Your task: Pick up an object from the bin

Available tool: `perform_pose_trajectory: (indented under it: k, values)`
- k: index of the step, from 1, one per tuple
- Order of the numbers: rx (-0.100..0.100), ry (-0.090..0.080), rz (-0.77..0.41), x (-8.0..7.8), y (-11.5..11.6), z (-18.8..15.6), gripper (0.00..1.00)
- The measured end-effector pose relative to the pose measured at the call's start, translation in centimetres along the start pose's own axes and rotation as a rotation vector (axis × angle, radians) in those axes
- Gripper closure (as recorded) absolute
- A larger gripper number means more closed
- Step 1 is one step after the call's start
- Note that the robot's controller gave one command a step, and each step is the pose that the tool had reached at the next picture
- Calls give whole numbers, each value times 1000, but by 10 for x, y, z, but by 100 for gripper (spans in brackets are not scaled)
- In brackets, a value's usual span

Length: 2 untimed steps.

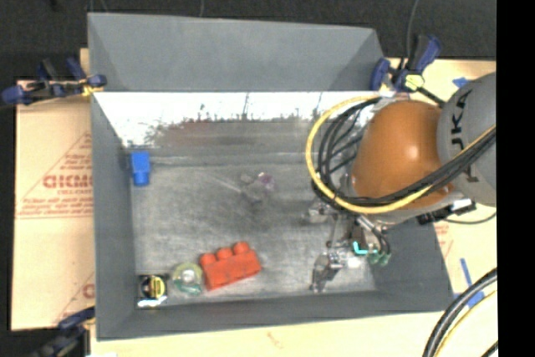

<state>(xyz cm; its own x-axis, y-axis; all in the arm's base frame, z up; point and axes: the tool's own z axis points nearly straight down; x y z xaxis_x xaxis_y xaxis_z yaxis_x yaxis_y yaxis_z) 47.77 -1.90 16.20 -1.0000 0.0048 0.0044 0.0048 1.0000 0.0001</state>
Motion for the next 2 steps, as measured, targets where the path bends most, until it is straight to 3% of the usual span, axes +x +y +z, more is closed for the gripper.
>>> perform_pose_trajectory:
  k: [1, 2]
  values:
    - [-4, -7, -1, -32, 101, 45, 0]
    - [-3, -15, 200, -19, 118, 88, 0]
